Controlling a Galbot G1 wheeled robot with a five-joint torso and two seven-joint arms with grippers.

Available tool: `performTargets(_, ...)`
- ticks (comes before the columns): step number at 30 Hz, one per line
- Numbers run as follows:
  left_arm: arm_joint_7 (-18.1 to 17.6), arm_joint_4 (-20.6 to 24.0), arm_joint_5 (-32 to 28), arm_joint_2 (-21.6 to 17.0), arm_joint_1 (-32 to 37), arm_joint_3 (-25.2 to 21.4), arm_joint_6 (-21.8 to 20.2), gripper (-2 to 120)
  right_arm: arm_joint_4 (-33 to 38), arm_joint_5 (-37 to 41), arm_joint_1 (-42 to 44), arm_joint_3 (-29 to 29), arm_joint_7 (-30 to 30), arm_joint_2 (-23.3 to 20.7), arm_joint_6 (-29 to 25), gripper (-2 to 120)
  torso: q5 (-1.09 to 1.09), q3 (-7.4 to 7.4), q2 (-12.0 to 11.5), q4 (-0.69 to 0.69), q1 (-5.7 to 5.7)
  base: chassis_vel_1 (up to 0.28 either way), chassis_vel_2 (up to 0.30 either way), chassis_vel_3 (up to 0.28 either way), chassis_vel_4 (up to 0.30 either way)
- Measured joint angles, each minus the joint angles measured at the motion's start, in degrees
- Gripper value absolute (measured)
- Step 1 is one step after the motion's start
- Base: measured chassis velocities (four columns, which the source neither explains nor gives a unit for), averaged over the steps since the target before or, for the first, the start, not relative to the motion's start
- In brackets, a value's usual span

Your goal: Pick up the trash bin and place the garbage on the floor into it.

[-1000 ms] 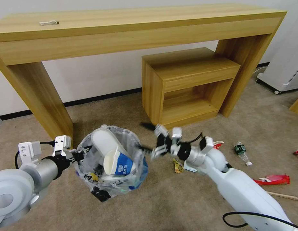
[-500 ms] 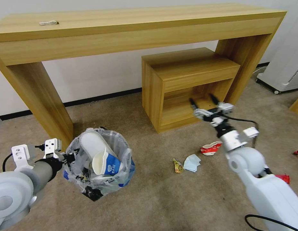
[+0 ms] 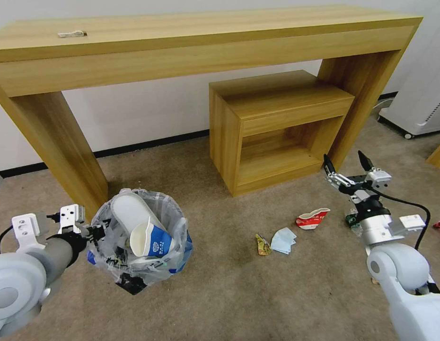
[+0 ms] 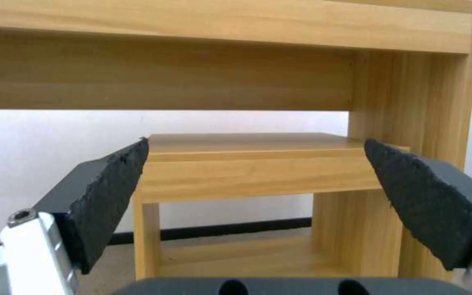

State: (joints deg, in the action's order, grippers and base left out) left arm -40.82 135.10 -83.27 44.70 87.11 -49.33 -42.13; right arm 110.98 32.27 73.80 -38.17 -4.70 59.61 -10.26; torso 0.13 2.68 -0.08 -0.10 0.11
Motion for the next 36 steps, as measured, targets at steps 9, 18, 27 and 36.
performTargets(9, 0.8, -0.48, 0.5, -0.04, -0.33, 0.42, -0.01, 1, -0.34, -0.39, -0.3, 0.82, -0.96, 0.2, -0.4, 100, 0.0, 0.0, 0.0, 0.01, 0.0, 0.0, 0.0, 0.0, 0.0)
performTargets(18, 1.05, -0.59, 0.56, -0.13, -0.32, 0.43, -0.01, 1, -0.67, -0.41, -1.03, 1.65, -1.15, 0.09, -0.46, 100, 0.0, 0.0, 0.0, 0.01, 0.0, -0.023, -0.023, -0.03, -0.027)
performTargets(27, 1.22, -0.58, 0.58, -0.25, -0.32, 0.42, -0.01, 1, -0.63, -0.17, -0.99, 1.62, -1.15, -0.23, -0.55, 100, 0.0, 0.0, 0.0, -0.01, 0.0, -0.084, -0.083, -0.084, -0.081)
performTargets(36, 1.28, -0.21, 0.6, -0.34, -0.06, 0.3, -0.01, 1, -0.58, -0.01, -0.87, 1.62, -1.34, -0.18, -1.04, 100, 0.0, 0.0, 0.0, 0.0, 0.0, -0.087, -0.086, -0.086, -0.093)
